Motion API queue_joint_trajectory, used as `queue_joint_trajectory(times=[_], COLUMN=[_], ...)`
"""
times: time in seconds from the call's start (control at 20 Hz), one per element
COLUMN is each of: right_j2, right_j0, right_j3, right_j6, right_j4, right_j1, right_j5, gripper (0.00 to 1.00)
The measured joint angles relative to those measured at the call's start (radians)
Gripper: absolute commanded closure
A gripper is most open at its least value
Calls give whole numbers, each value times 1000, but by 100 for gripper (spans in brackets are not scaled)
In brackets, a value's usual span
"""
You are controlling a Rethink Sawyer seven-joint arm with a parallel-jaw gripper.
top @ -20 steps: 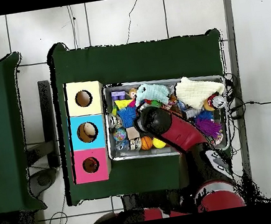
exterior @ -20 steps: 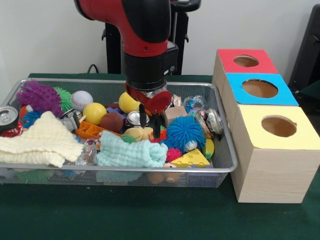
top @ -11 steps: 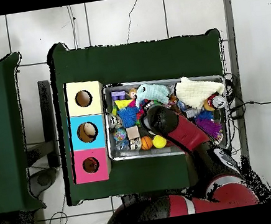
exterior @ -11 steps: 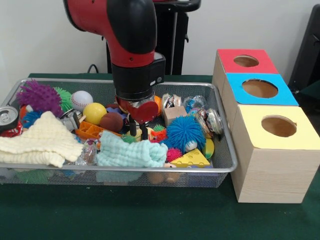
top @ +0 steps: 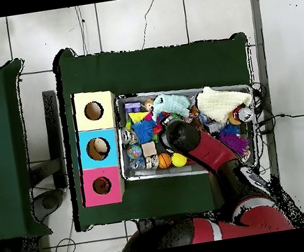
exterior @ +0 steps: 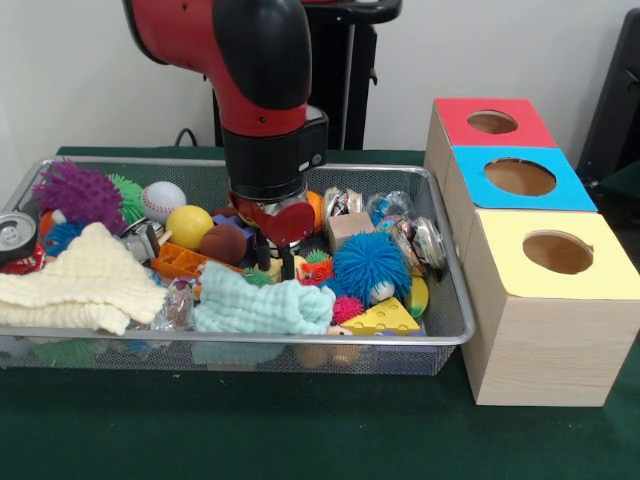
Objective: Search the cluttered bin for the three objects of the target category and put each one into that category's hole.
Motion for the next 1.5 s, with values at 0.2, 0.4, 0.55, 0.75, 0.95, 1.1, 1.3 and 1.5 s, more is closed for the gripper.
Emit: queue_joint_trajectory(times=[0.2, 0.4, 0.55, 0.75, 0.95, 1.1, 1.3, 1.5], right_j2=[0, 0, 0, -1, -1, -1, -1, -2], right_j0=[3, 4, 8, 31, 41, 43, 31, 15], right_j3=[4, 6, 8, 9, 9, 11, 29, 53], right_j6=[0, 0, 0, 0, 0, 0, 0, 0], right_j4=[-6, -6, -7, -7, -7, -22, -55, -92], right_j1=[-4, -8, -14, -33, -43, -52, -53, -47], right_j5=[0, 0, 3, 32, 58, 67, 61, 50], gripper=[0, 0, 0, 0, 0, 0, 0, 0])
